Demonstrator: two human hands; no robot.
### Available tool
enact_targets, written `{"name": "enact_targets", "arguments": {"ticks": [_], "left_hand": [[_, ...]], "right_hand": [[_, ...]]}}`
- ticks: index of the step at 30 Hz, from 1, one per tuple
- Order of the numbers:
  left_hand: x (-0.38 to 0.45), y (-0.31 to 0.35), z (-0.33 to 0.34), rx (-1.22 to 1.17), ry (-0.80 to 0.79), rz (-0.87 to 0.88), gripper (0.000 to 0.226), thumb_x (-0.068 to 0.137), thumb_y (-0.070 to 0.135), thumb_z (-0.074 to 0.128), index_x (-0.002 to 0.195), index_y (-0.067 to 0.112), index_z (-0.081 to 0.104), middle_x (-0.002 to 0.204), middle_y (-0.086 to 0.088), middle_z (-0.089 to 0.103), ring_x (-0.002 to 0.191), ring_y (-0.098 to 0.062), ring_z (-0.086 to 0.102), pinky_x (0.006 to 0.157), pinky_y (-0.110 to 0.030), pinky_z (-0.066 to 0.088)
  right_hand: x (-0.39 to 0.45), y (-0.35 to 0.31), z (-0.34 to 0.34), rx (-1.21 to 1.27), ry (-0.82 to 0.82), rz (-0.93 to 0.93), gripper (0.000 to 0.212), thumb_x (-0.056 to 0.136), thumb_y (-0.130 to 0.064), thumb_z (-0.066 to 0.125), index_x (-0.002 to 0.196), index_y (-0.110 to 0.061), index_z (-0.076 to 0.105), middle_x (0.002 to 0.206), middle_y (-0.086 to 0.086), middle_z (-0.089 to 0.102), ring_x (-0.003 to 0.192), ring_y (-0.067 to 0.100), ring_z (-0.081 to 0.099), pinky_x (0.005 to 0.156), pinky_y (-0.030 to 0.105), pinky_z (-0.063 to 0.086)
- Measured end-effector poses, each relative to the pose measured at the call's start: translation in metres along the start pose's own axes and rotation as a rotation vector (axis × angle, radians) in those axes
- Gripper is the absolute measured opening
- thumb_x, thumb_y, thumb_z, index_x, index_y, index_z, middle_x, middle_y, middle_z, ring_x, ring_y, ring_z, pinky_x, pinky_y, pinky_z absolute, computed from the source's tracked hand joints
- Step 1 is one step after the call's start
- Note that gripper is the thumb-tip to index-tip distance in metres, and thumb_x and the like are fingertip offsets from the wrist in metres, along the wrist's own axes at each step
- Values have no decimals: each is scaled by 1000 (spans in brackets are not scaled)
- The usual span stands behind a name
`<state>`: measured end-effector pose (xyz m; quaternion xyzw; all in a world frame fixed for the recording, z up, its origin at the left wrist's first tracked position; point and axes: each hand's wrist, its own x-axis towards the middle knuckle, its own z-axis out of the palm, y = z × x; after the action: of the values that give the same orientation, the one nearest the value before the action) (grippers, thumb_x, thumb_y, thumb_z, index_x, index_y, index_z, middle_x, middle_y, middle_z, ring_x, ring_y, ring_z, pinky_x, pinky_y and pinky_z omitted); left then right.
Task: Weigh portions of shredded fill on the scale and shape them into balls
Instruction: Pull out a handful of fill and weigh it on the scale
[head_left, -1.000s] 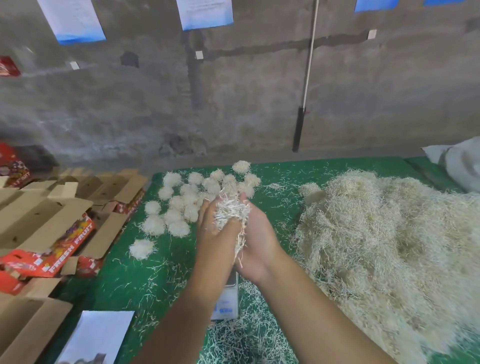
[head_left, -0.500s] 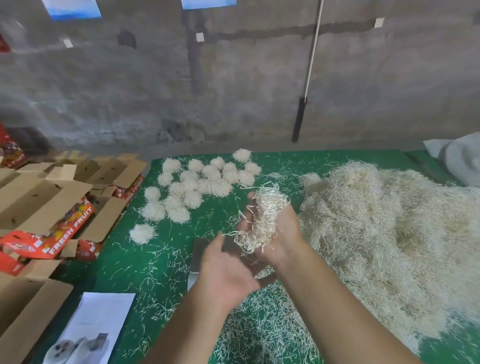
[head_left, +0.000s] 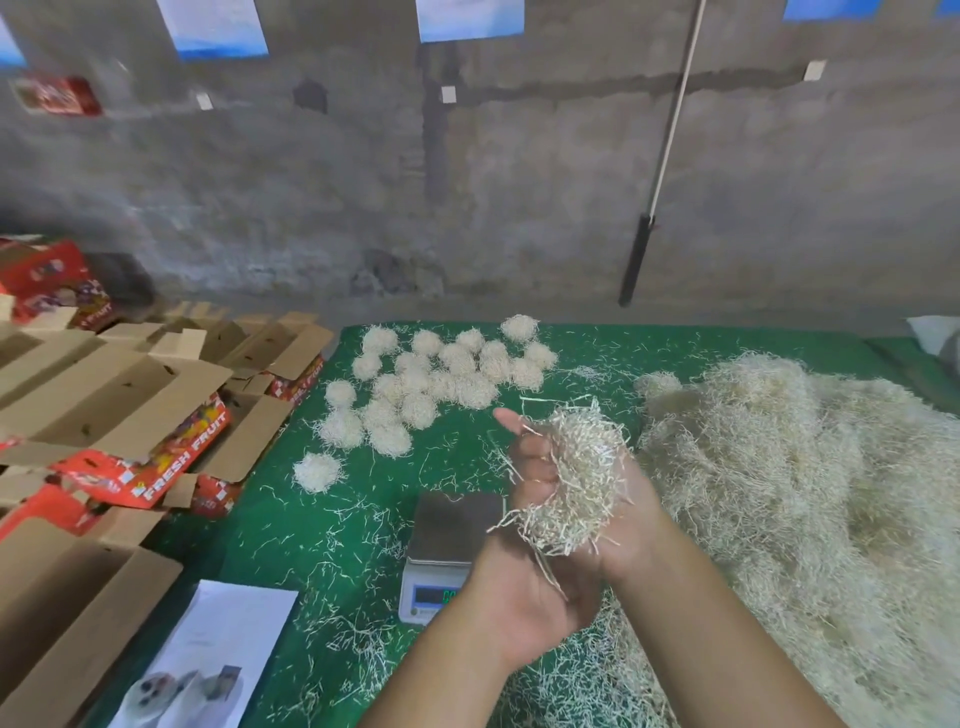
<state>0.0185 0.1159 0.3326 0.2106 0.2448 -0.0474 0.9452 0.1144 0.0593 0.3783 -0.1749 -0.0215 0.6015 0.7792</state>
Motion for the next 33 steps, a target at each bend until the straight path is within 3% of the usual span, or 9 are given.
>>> {"name": "enact_targets", "arguments": {"ticks": [4,7,10,14,18,23,27,29,33], "left_hand": [[-1,15,-11,62,261,-37,32,99,34,50,75,14,58,61,7,28,46,-9,20,42,-23,20],[-1,25,-10,20,350,5,50,107,52,43,103,6,64,64,0,45,51,-12,34,45,-23,31],[2,31,3,16,294,50,70,103,62,43,89,6,82,88,-9,76,74,-21,64,68,-30,50],[-1,40,20,-64,269,-6,69,90,71,61,121,11,76,118,-23,74,104,-45,73,93,-59,56],[2,49,19,-7,328,111,43,83,50,73,106,14,74,100,-12,76,90,-32,75,80,-44,61],[11,56,9,48,484,272,34,92,46,62,104,15,70,96,-12,76,83,-28,73,65,-32,54],[11,59,1,184,637,413,69,75,60,66,130,18,68,140,-14,65,131,-37,60,108,-61,47],[11,62,-3,260,663,491,67,65,69,65,116,27,75,129,-12,71,120,-39,67,103,-64,51],[3,70,-5,310,741,564,46,61,68,64,93,36,66,101,8,68,95,-18,64,78,-43,53]], "right_hand": [[0,-11,-1,-337,204,-140,38,101,-19,58,132,-1,67,73,5,52,55,18,46,51,31,45],[3,-12,-7,-624,416,-262,20,101,-21,67,116,-9,75,70,7,56,56,22,52,60,37,47],[9,-3,-8,-915,558,-379,19,105,-32,60,105,-37,77,77,-1,74,66,18,67,66,35,51],[21,13,-19,-1383,543,-506,15,105,-40,55,103,-53,60,52,-9,55,39,8,36,39,21,31],[25,20,-24,-1648,532,-540,22,100,-57,57,120,-49,53,104,-22,69,69,-9,58,65,20,46],[21,26,-19,-1600,566,-554,63,75,-83,63,123,-43,58,101,-16,68,76,2,68,67,29,58],[14,31,-11,-1541,588,-716,67,63,-83,73,114,-41,66,105,-28,70,97,-14,63,79,15,49],[9,32,-9,-1452,587,-749,60,63,-78,81,109,-42,69,103,-28,72,94,-9,67,71,15,53],[3,34,-6,-1363,565,-756,51,66,-71,85,103,-39,71,102,-27,72,86,-3,72,60,12,53]]}}
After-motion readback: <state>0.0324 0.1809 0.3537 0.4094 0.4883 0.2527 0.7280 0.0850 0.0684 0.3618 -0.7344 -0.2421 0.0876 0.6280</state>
